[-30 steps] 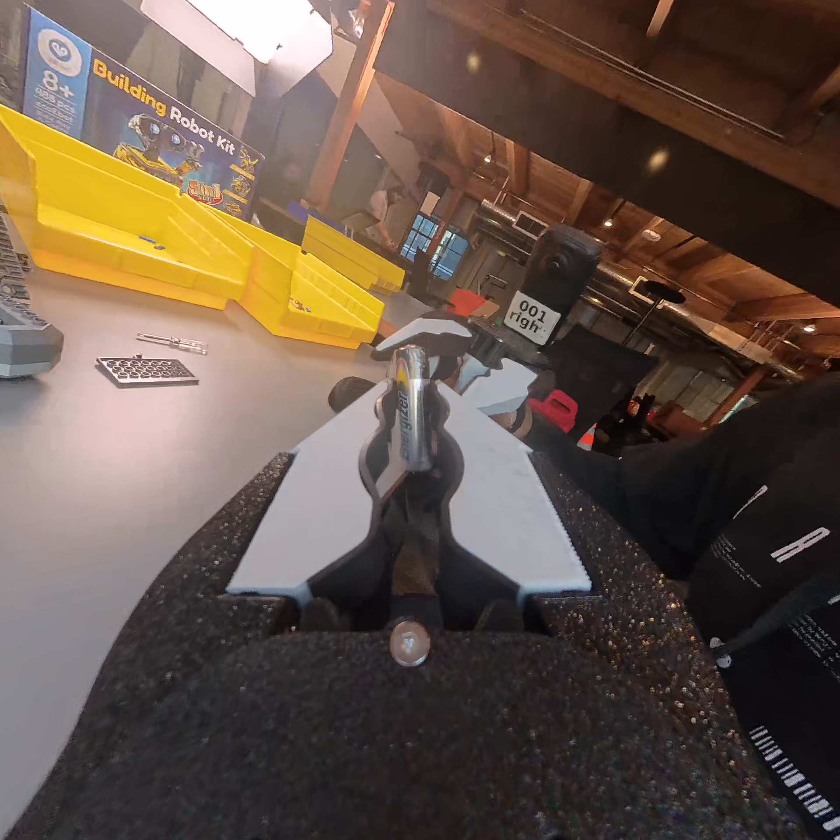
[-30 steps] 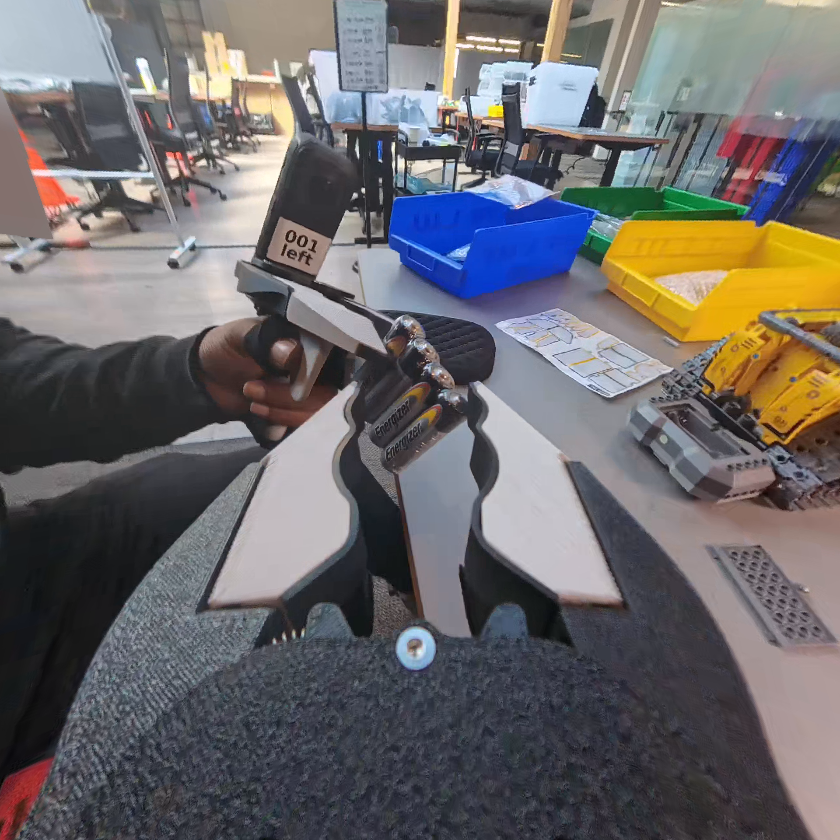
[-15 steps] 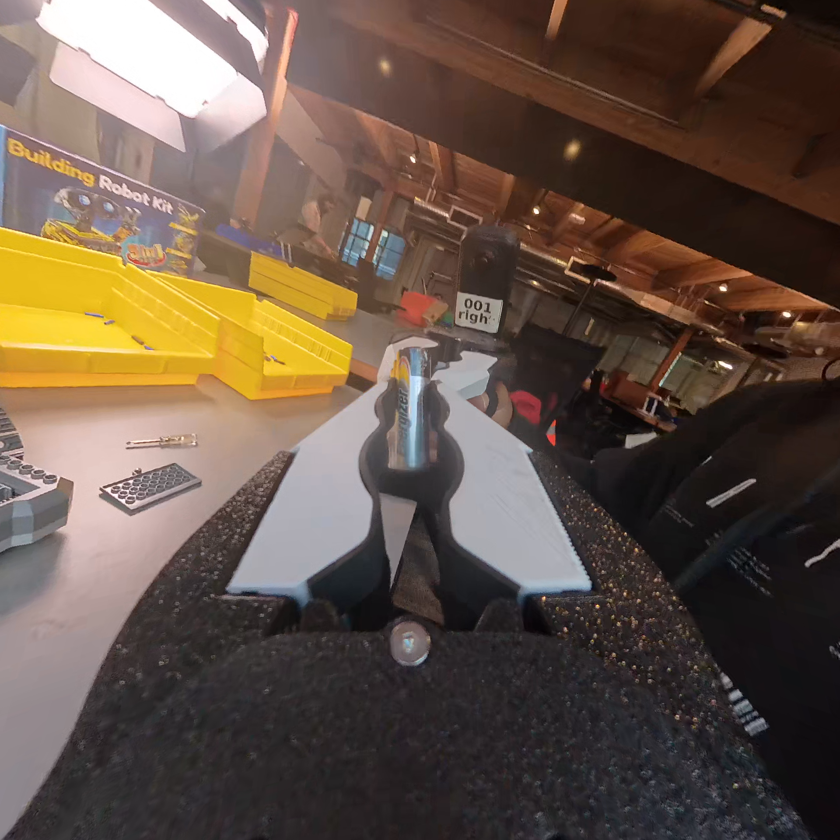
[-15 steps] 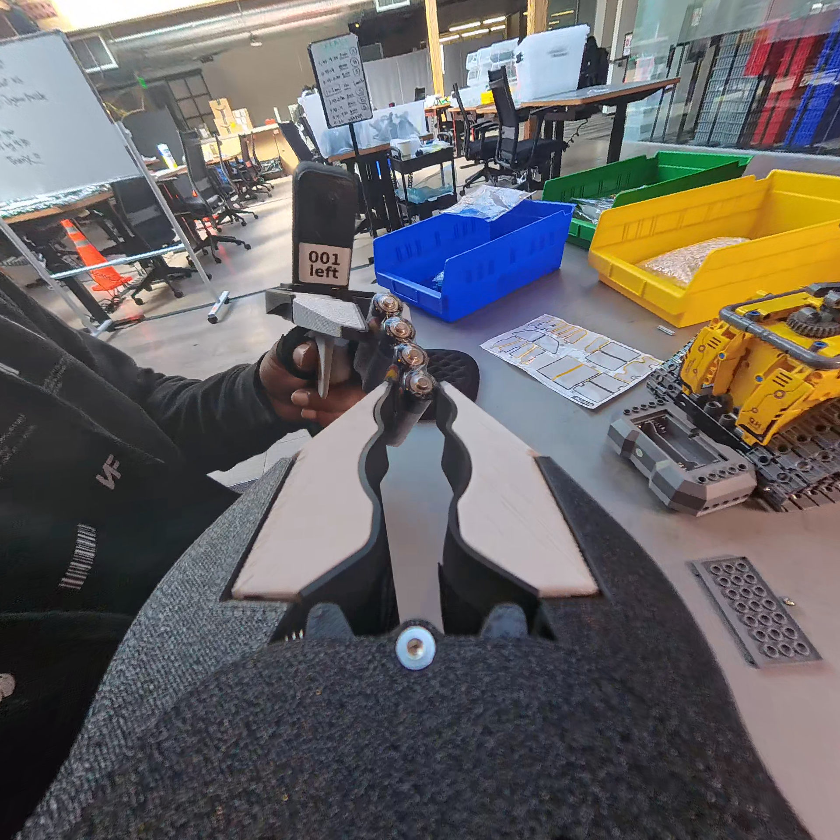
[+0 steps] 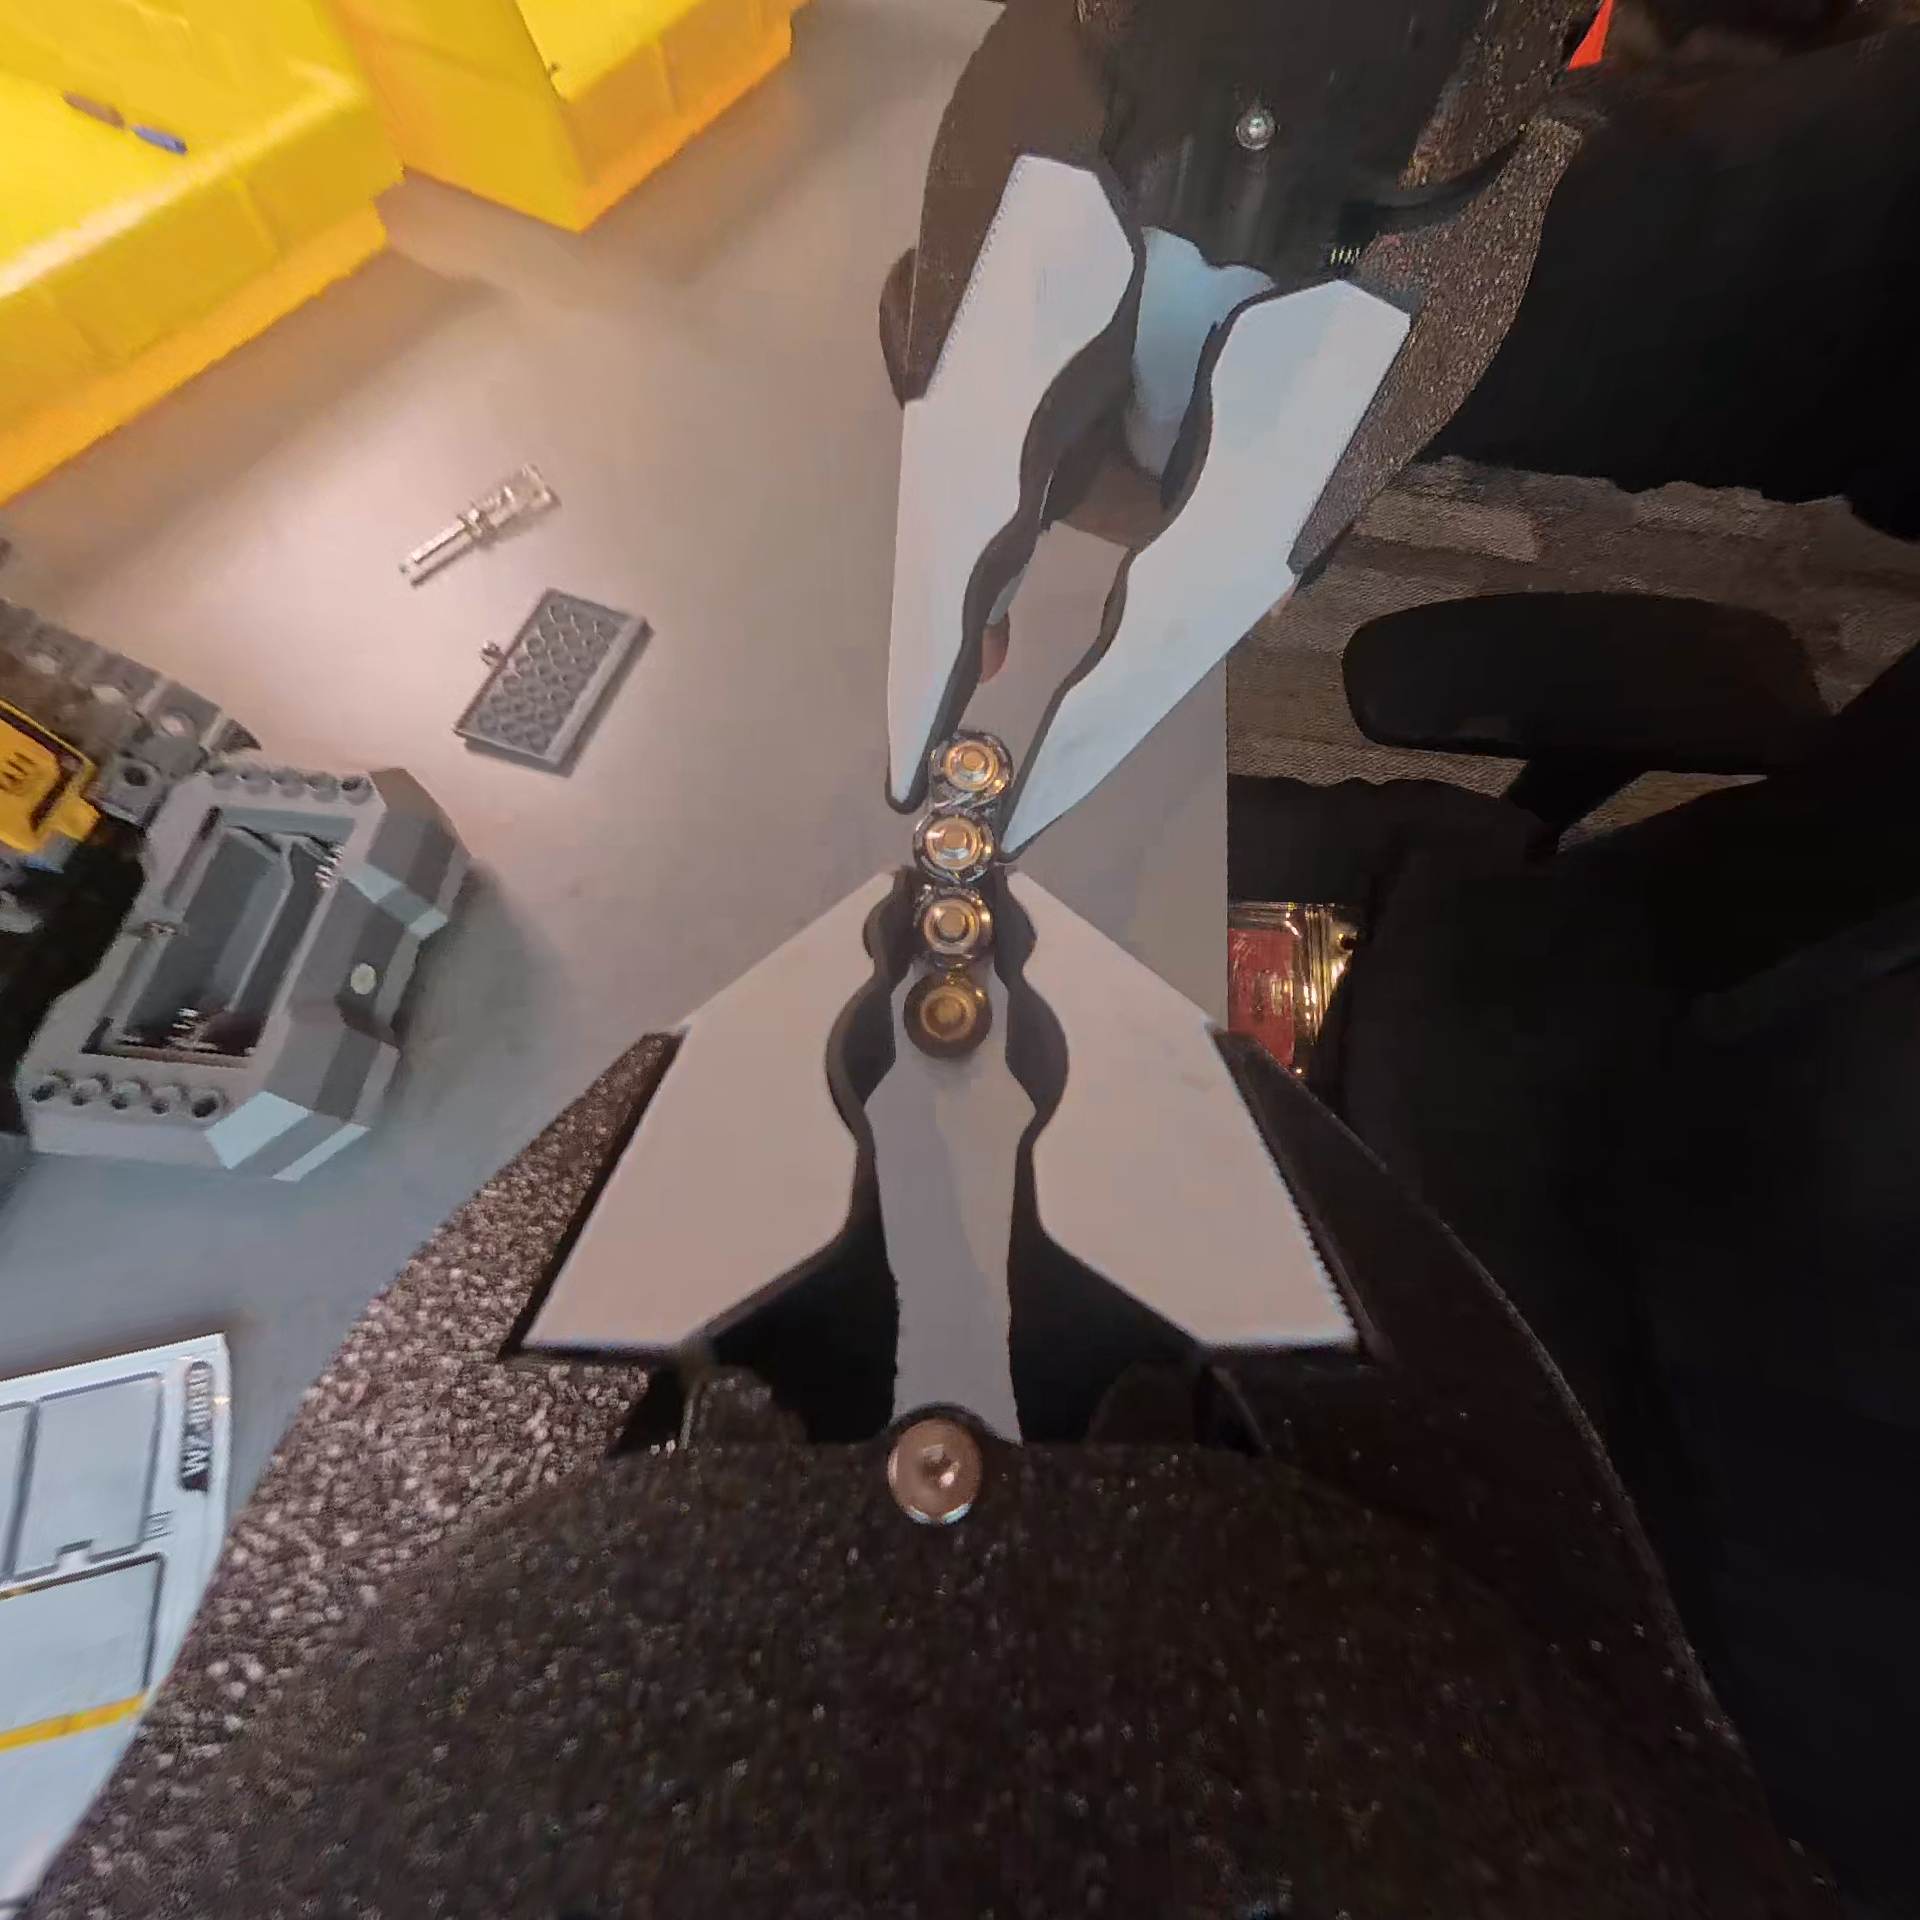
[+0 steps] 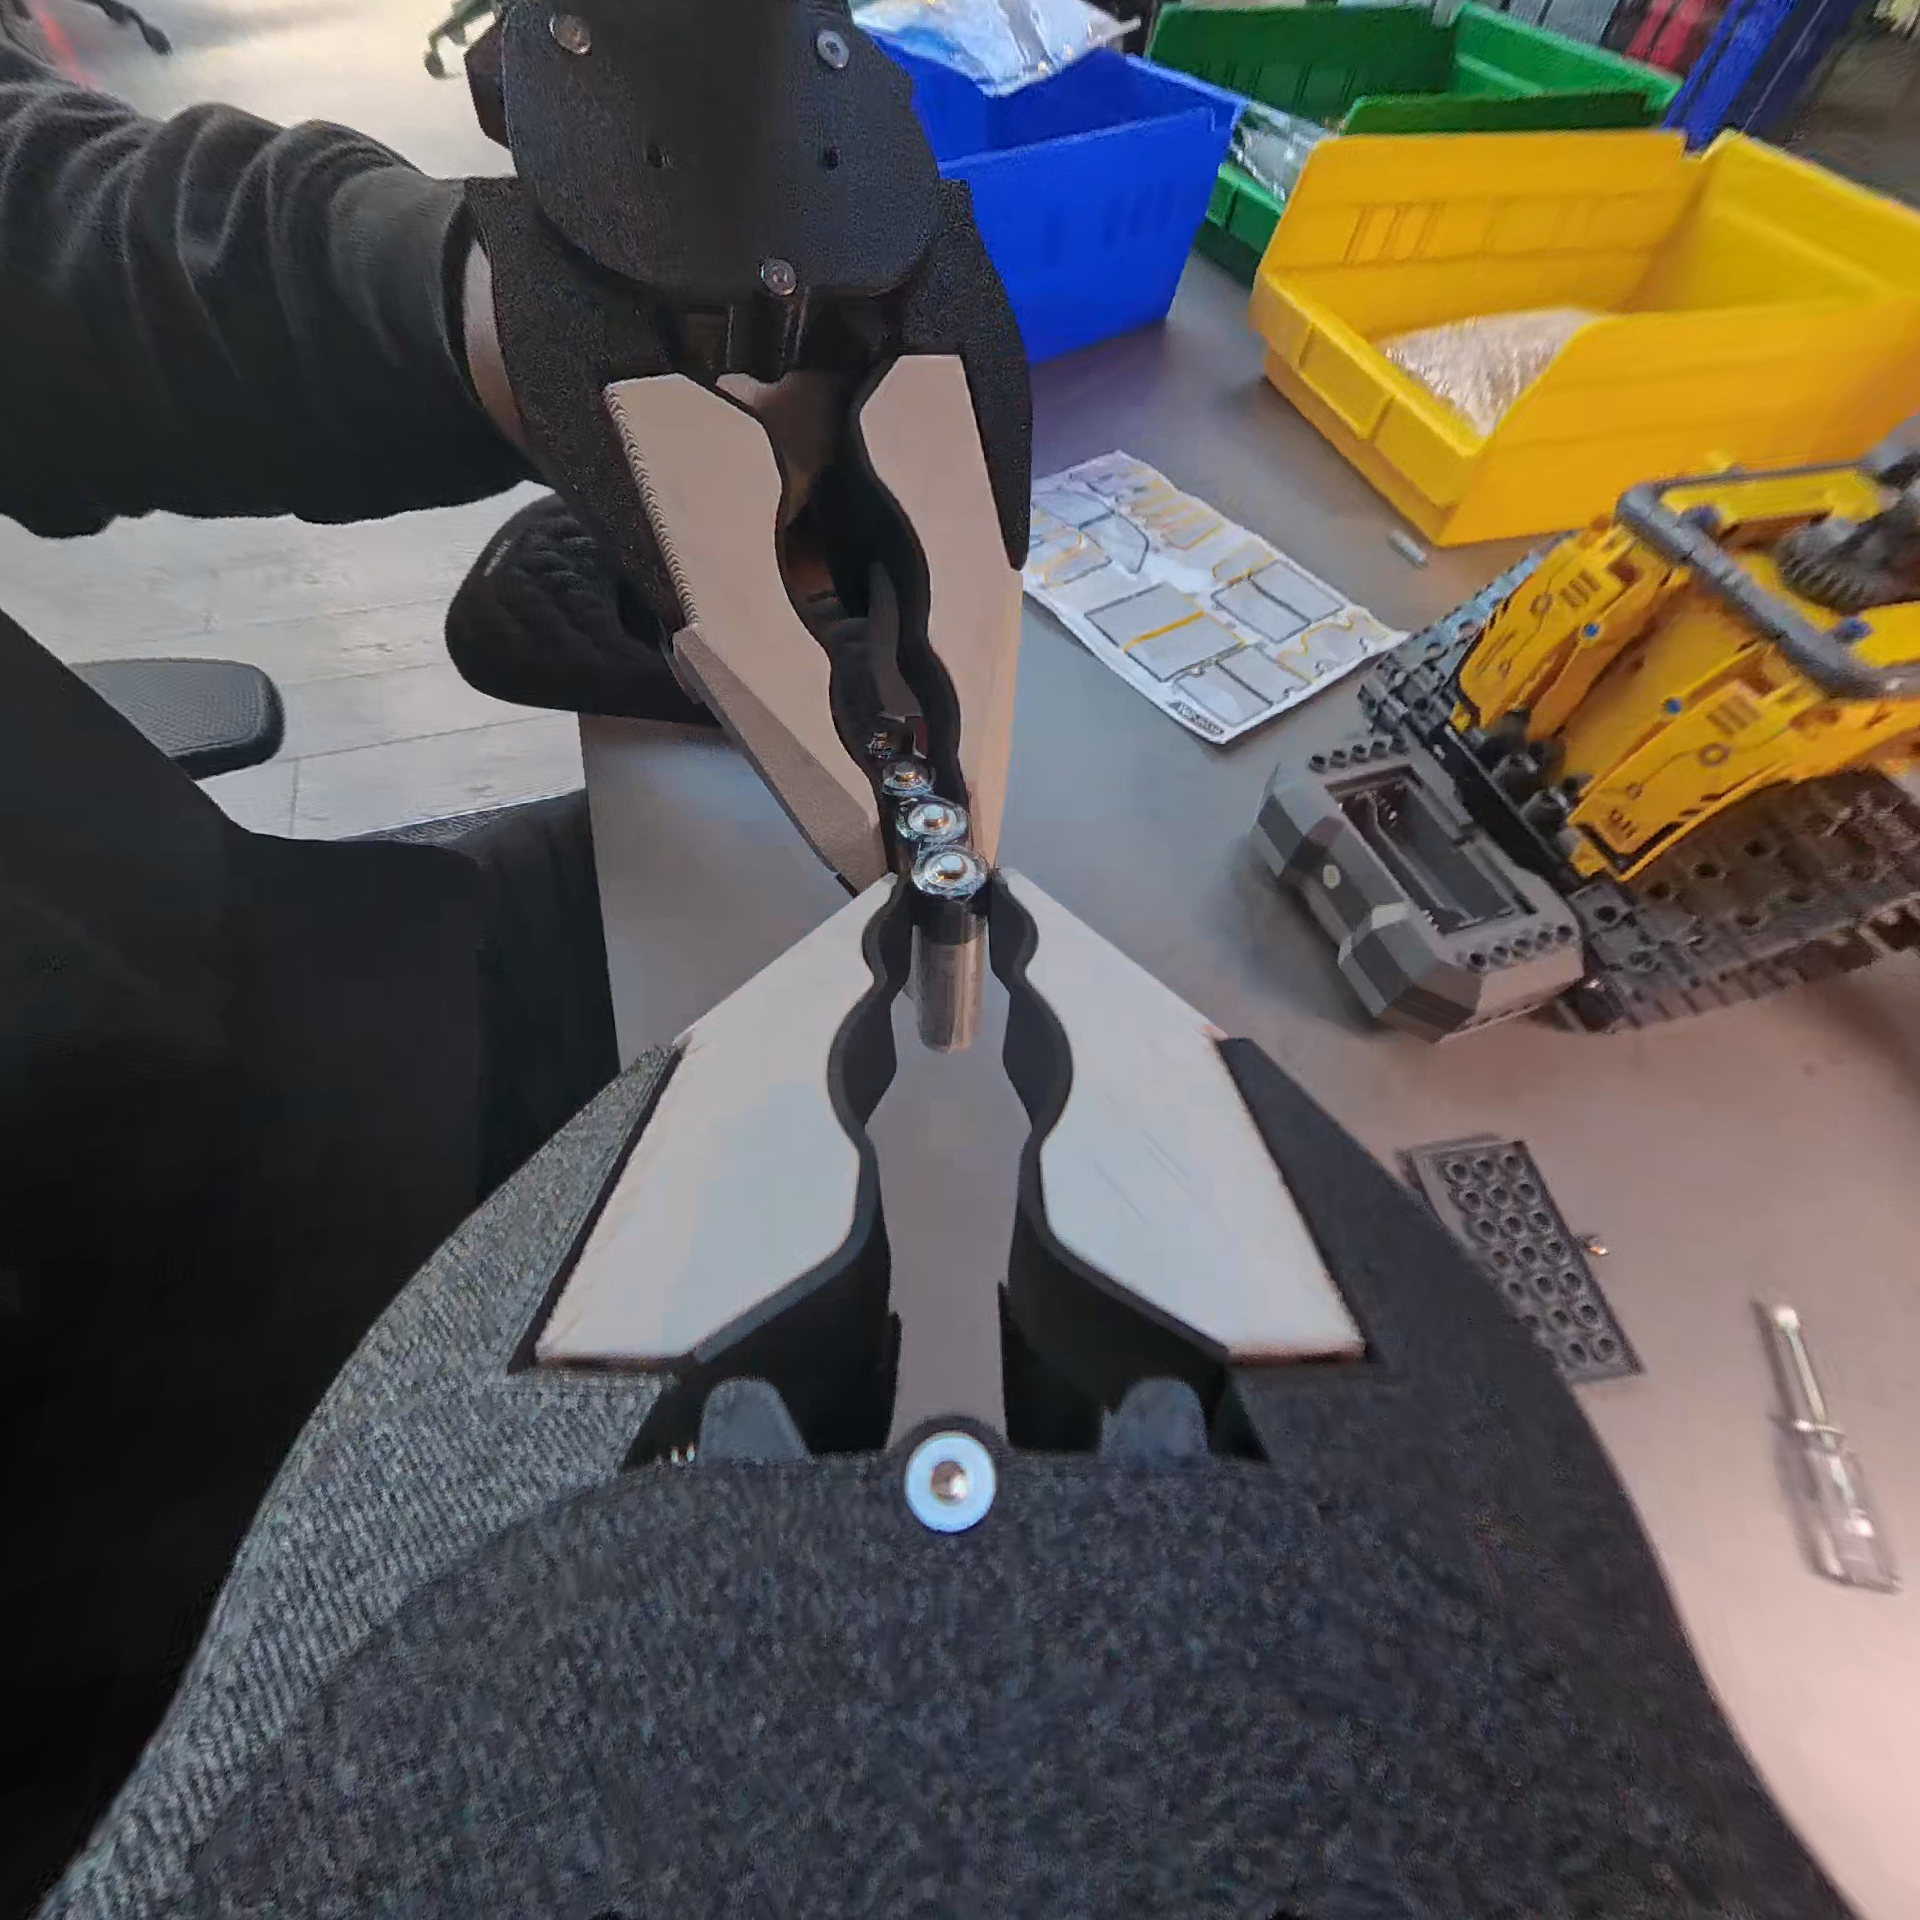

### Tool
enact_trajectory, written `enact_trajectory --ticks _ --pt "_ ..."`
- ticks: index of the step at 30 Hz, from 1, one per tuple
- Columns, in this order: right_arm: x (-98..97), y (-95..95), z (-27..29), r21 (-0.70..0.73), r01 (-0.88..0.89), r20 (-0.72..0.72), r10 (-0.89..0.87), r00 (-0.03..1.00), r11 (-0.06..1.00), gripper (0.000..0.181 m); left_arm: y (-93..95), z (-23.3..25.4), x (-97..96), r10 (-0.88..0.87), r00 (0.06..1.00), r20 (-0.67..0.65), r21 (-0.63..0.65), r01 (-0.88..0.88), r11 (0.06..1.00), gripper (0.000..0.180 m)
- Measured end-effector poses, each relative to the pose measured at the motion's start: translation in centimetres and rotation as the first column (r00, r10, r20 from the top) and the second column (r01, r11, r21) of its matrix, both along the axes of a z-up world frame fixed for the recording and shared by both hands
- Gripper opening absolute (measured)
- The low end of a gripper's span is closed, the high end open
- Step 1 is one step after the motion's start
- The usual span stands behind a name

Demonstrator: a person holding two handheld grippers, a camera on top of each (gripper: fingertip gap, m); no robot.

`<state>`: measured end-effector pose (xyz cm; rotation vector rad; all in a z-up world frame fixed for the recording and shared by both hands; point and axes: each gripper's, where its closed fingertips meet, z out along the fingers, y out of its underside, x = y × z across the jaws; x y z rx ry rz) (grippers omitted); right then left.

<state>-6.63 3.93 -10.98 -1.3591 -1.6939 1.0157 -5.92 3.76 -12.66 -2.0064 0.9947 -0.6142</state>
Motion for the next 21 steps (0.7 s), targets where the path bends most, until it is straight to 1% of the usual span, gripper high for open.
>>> enact_trajectory --ticks 3,5,7,9,11,12,14,16,18,19,20,21 --pt "-0.2 1.4 -2.3 -0.089 0.003 0.063 0.002 0.998 0.996 0.014 1.1 -2.1 -0.1 -0.005 0.997 0.076 -0.136 0.015 0.991 0.013" --pt "0.5 2.9 -3.1 -0.115 -0.012 0.136 0.028 0.990 0.993 0.012 1.9 -3.4 -0.5 -0.010 0.997 0.082 -0.241 0.030 0.970 0.013" --pt "1.7 7.0 -2.5 -0.062 0.030 0.181 -0.018 0.983 0.998 0.012 3.0 -4.8 -1.4 0.004 0.998 0.058 -0.307 0.014 0.952 0.013" --pt "3.2 12.1 -2.1 -0.015 0.101 0.250 -0.094 0.964 0.995 0.017 3.5 -5.8 -2.0 0.006 0.998 0.056 -0.366 0.015 0.931 0.013" --pt "4.9 17.7 -3.4 0.087 0.171 0.345 -0.191 0.919 0.981 0.020 4.3 -5.9 -2.2 0.038 0.995 0.088 -0.378 -0.002 0.926 0.013" --pt "5.6 19.9 -4.6 0.114 0.191 0.395 -0.221 0.892 0.975 0.021 4.5 -5.9 -2.2 0.044 0.994 0.101 -0.386 -0.001 0.922 0.013" --pt "6.4 22.1 -7.0 0.066 0.218 0.471 -0.223 0.854 0.974 0.028 4.6 -5.9 -2.4 0.049 0.992 0.118 -0.413 0.004 0.911 0.014" --pt "6.6 23.1 -8.7 0.036 0.238 0.503 -0.223 0.835 0.971 0.029 5.1 -6.2 -3.0 0.071 0.993 0.095 -0.409 -0.026 0.912 0.020" --pt "6.4 23.3 -9.5 0.025 0.248 0.506 -0.226 0.832 0.968 0.029 5.1 -6.9 -3.5 0.082 0.995 0.057 -0.424 -0.050 0.904 0.025" --pt "6.2 23.4 -9.7 0.019 0.259 0.497 -0.234 0.836 0.966 0.023 5.2 -7.0 -3.7 0.096 0.994 0.048 -0.421 -0.067 0.905 0.027" --pt "6.1 23.5 -9.9 0.029 0.262 0.491 -0.242 0.837 0.965 0.007 5.2 -7.1 -3.9 0.102 0.994 0.042 -0.417 -0.075 0.906 0.028" --pt "6.1 23.5 -9.8 0.043 0.258 0.484 -0.246 0.839 0.965 0.007 5.2 -7.2 -4.0 0.101 0.994 0.033 -0.412 -0.079 0.908 0.029"
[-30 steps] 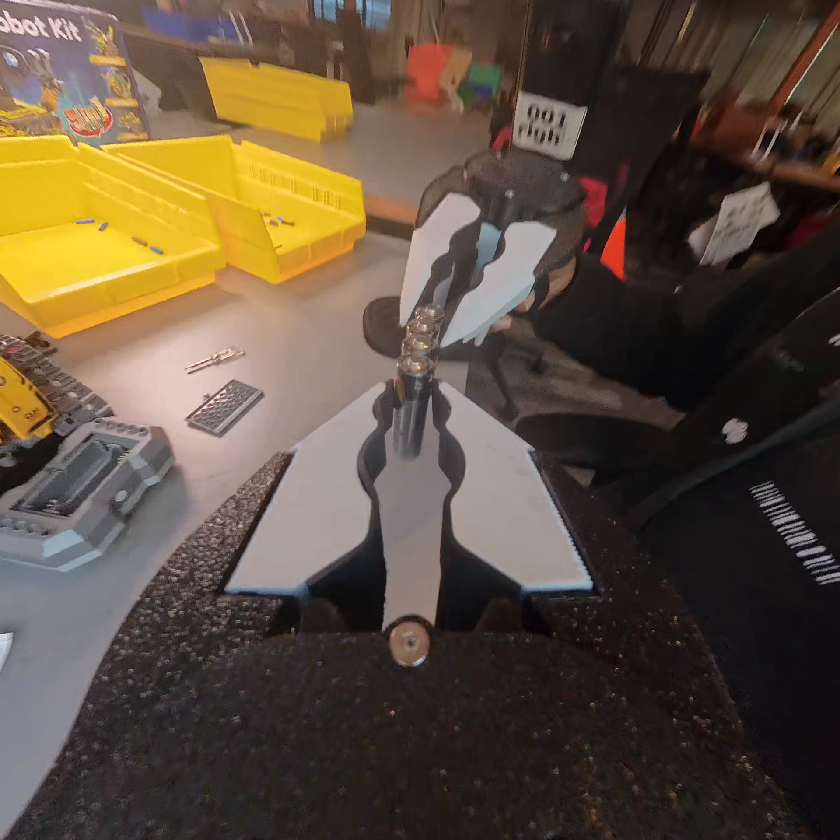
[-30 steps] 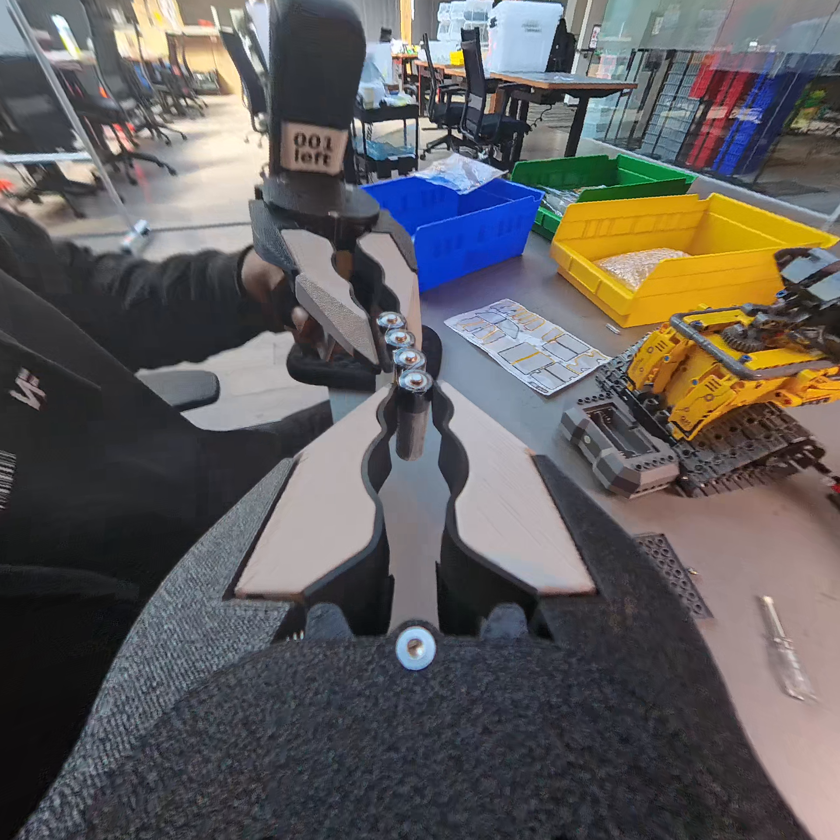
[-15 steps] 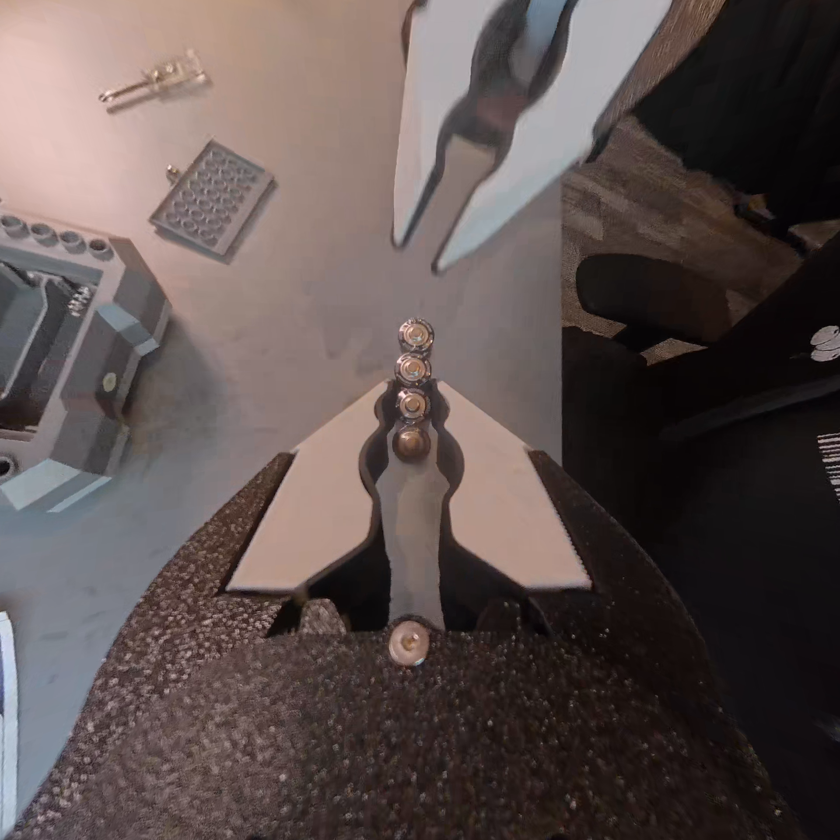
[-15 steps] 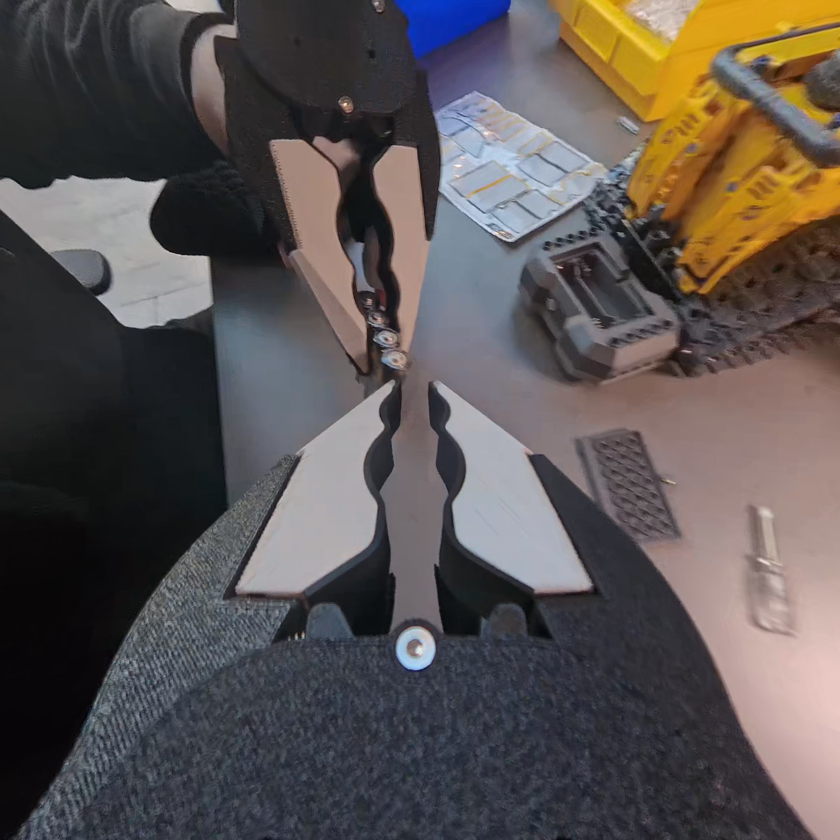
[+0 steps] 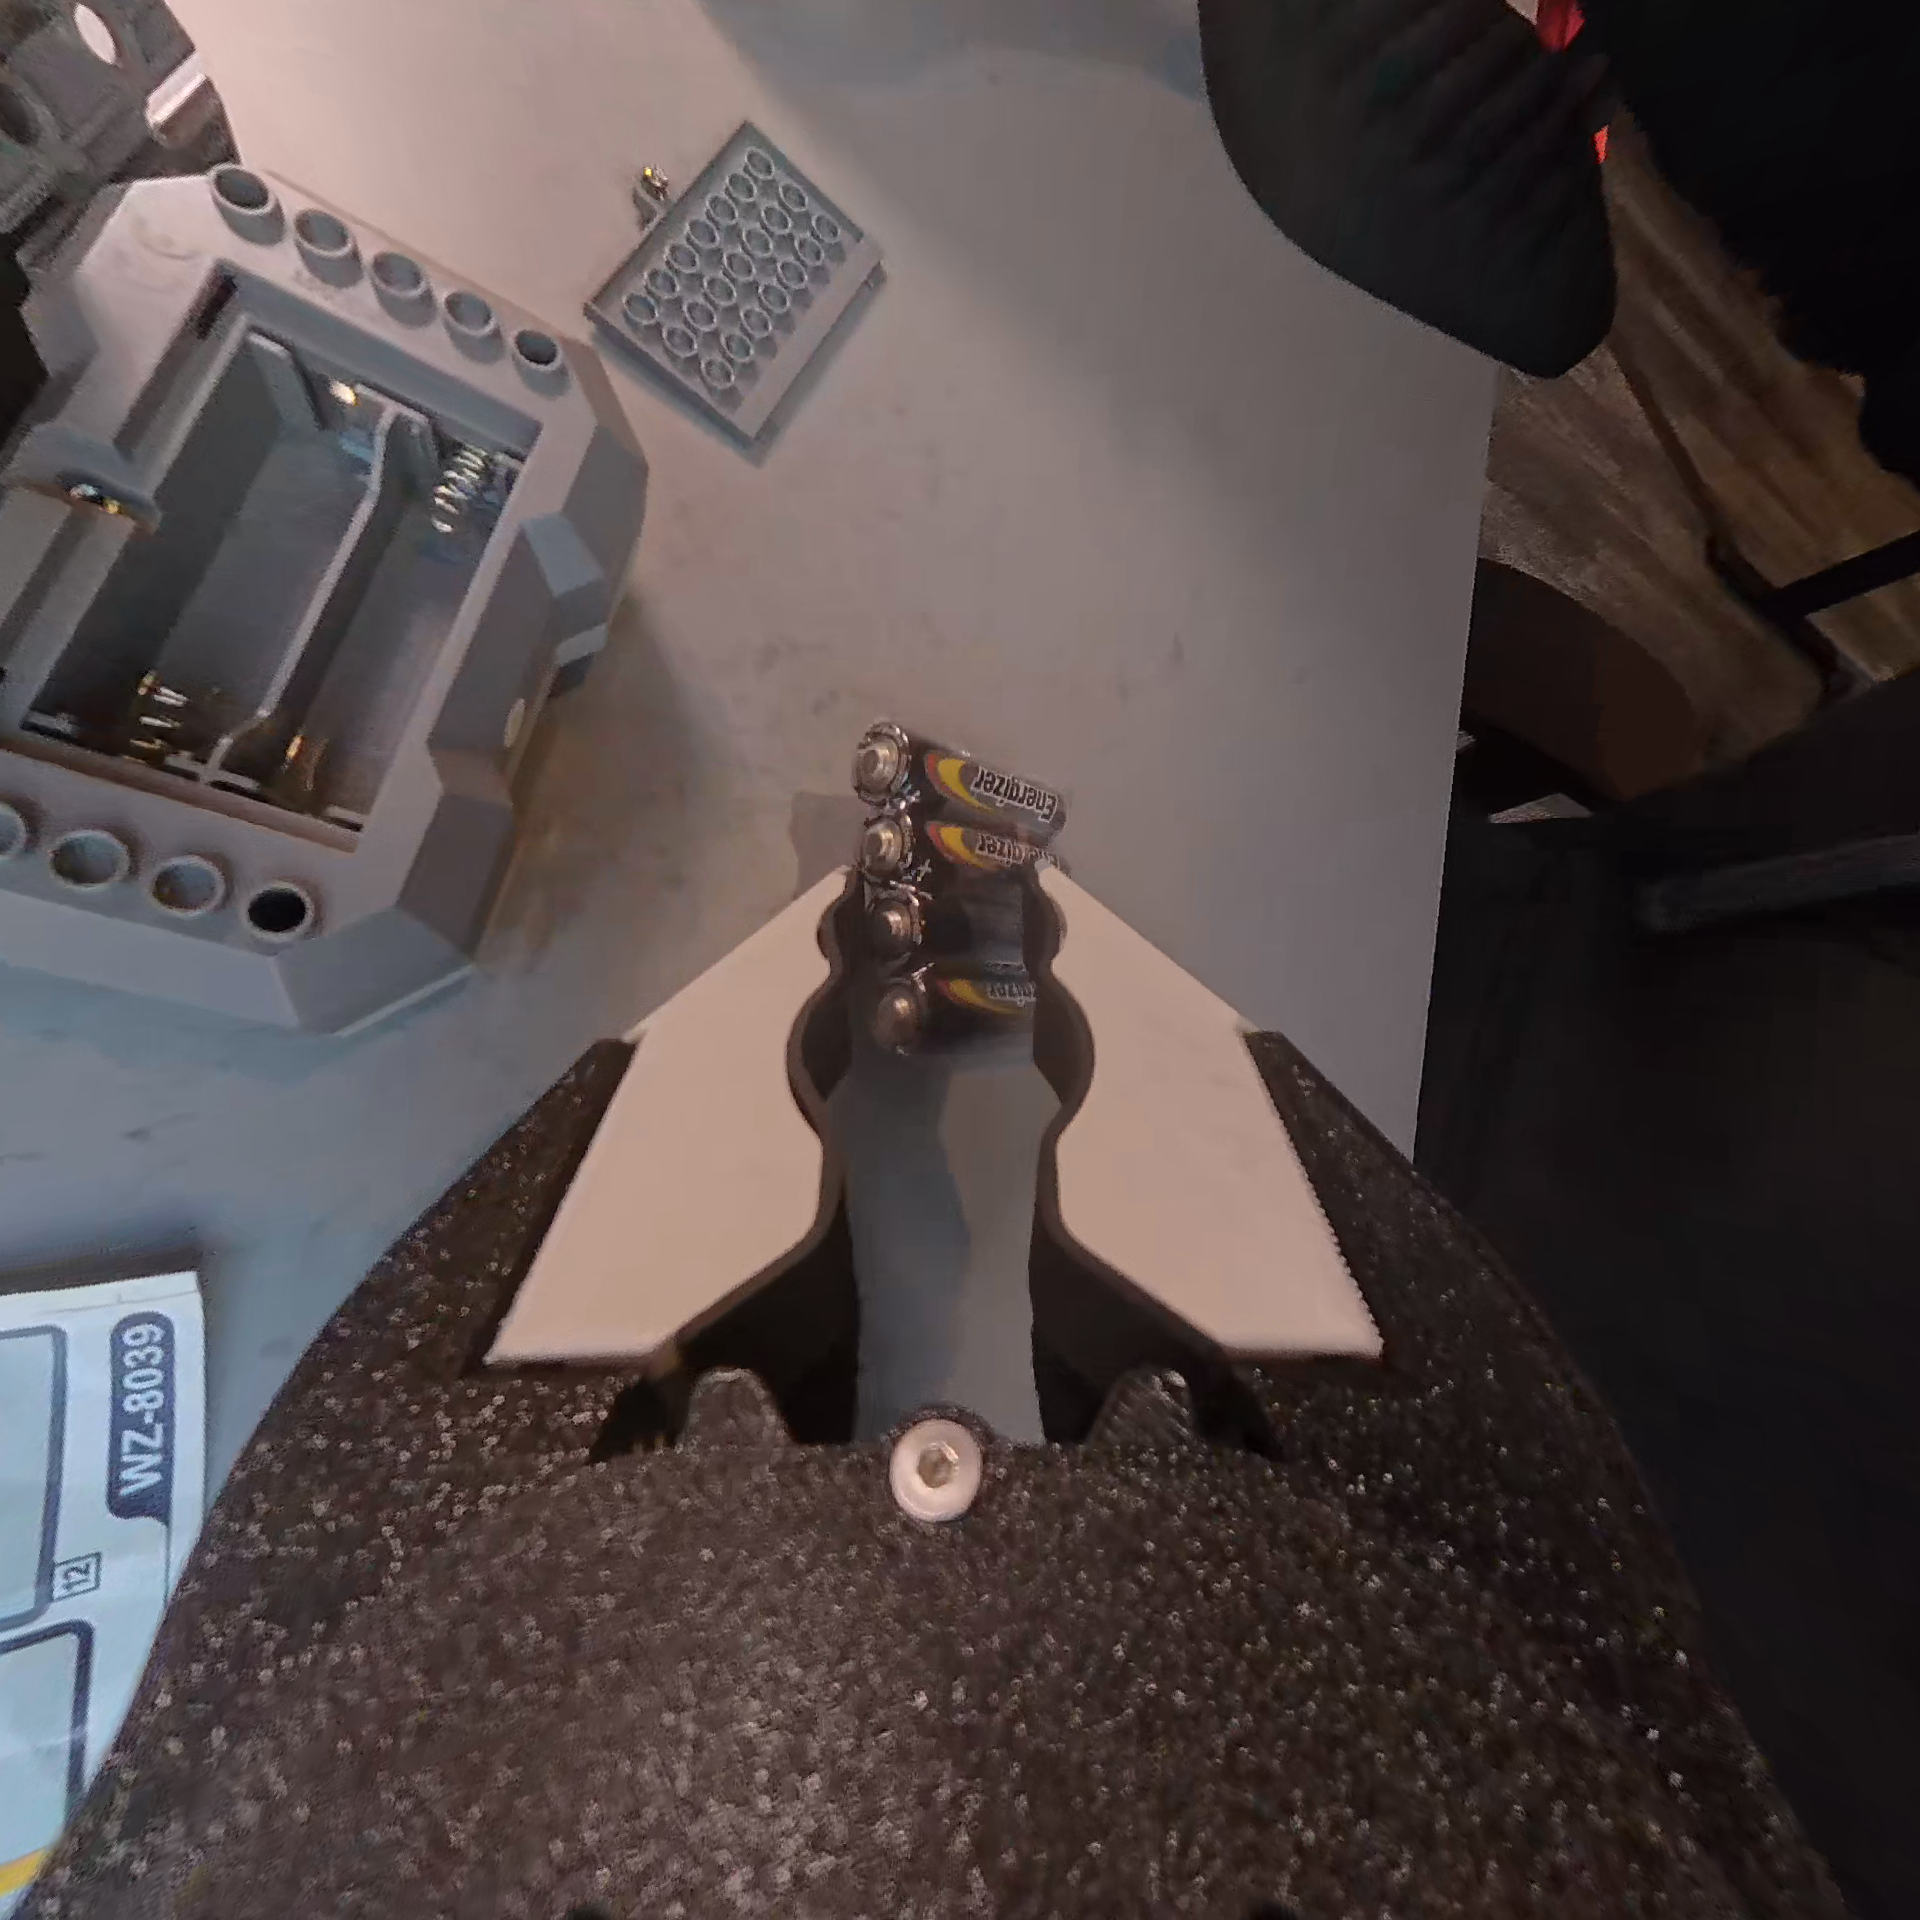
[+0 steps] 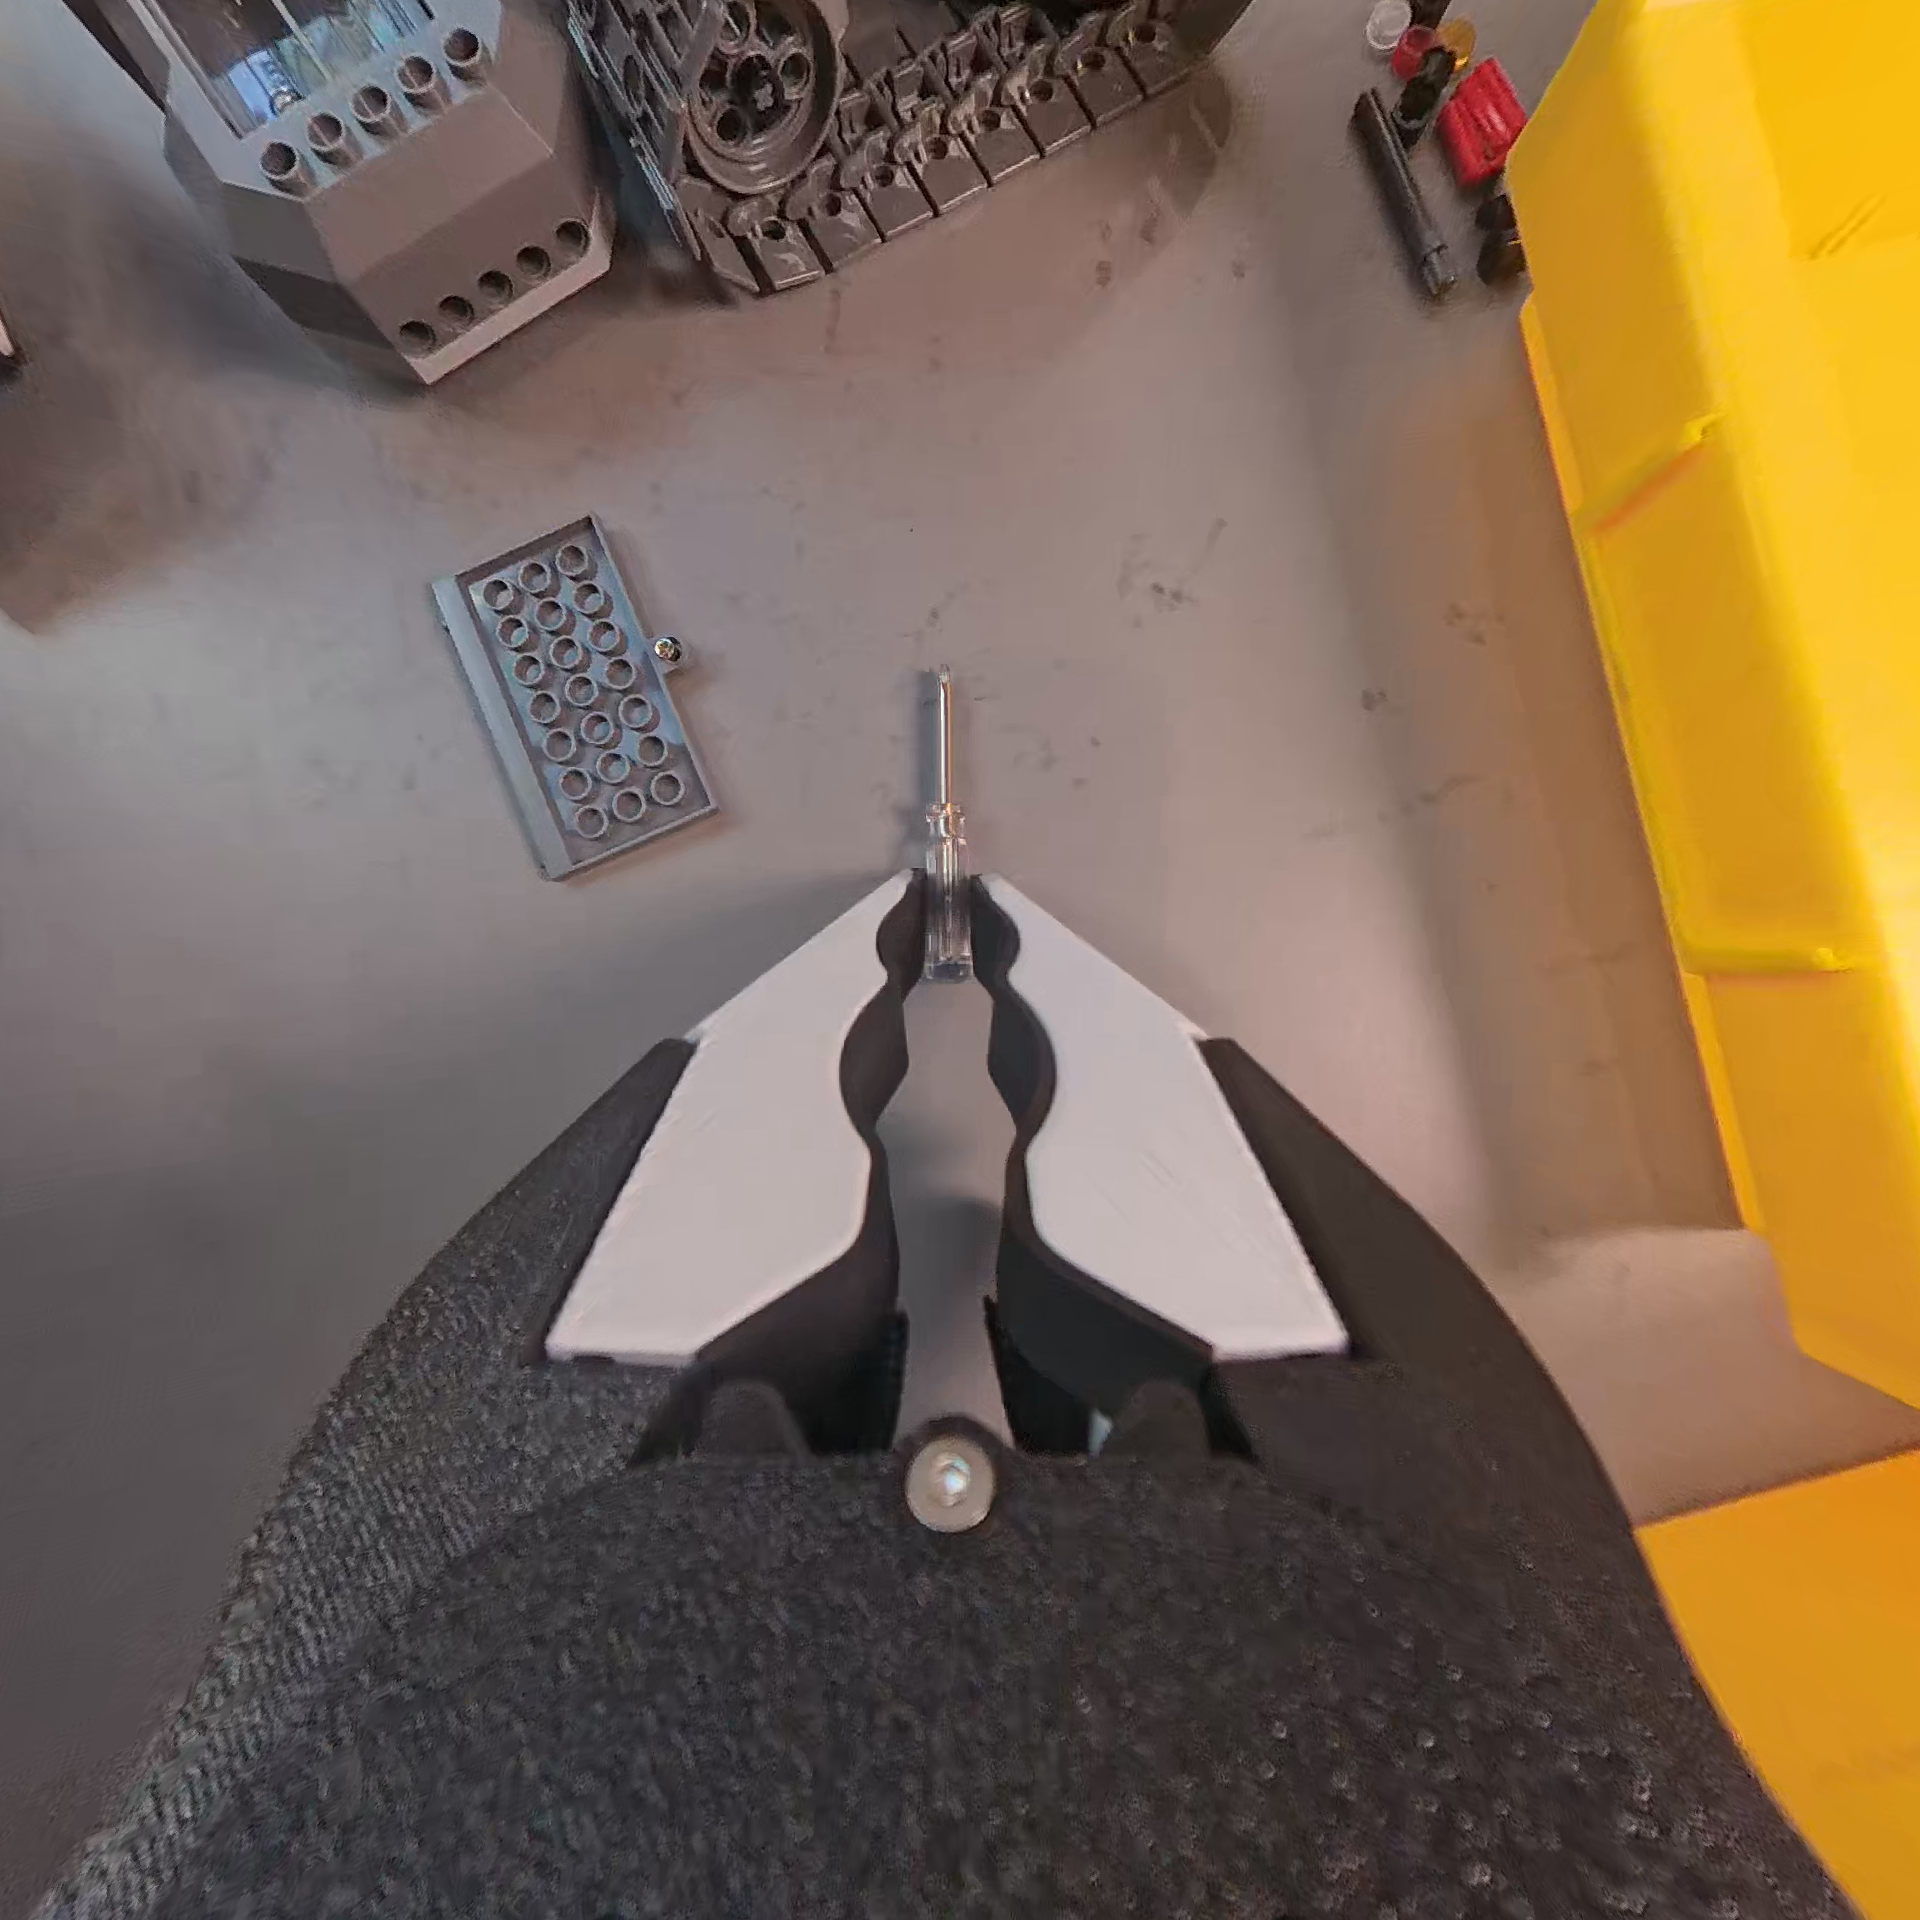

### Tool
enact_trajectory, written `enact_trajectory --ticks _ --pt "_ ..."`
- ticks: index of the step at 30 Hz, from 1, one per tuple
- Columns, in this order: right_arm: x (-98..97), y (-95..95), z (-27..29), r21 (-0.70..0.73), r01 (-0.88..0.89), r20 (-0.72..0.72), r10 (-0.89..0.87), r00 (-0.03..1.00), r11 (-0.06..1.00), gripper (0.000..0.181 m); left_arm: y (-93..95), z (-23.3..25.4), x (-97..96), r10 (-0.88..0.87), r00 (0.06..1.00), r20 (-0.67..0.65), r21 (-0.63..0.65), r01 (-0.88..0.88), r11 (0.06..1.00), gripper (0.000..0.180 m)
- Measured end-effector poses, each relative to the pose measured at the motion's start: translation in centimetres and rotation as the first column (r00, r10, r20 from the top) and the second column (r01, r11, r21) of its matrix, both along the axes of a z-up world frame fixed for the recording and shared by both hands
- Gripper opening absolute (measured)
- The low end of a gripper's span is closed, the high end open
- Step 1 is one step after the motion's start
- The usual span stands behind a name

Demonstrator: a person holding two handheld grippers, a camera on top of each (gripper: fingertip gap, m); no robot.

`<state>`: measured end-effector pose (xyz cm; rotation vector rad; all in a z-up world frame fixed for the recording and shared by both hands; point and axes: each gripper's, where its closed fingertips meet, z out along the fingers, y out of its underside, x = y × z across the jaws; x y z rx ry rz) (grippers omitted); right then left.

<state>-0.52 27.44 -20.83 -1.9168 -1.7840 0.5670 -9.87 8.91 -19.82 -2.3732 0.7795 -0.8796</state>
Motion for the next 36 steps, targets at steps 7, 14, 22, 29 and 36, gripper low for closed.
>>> enact_trajectory --ticks 7,14,22,29,36 --pt "-1.7 -8.8 6.4 0.000 -0.186 -0.184 0.183 0.966 0.983 0.007 0.0 2.4 -1.1 0.046 0.998 -0.038 0.225 -0.036 0.974 0.037" --pt "-5.3 -20.4 5.7 -0.090 -0.421 -0.174 0.402 0.899 0.902 0.007 -2.7 4.8 2.2 -0.155 0.982 -0.109 0.446 0.188 0.875 0.027" --pt "-6.9 -24.1 9.1 -0.049 -0.483 -0.396 0.427 0.813 0.874 0.008 -6.6 7.0 2.4 -0.220 0.962 0.161 0.397 0.141 0.907 0.000" --pt "-6.6 -27.2 11.7 -0.004 -0.521 -0.560 0.430 0.708 0.853 0.014 -9.2 9.5 3.1 -0.268 0.888 0.375 0.390 0.111 0.914 0.001" --pt "-6.7 -26.6 12.2 0.039 -0.476 -0.546 0.417 0.726 0.879 0.008 -8.3 9.8 3.4 -0.231 0.888 0.397 0.402 0.058 0.914 0.002"
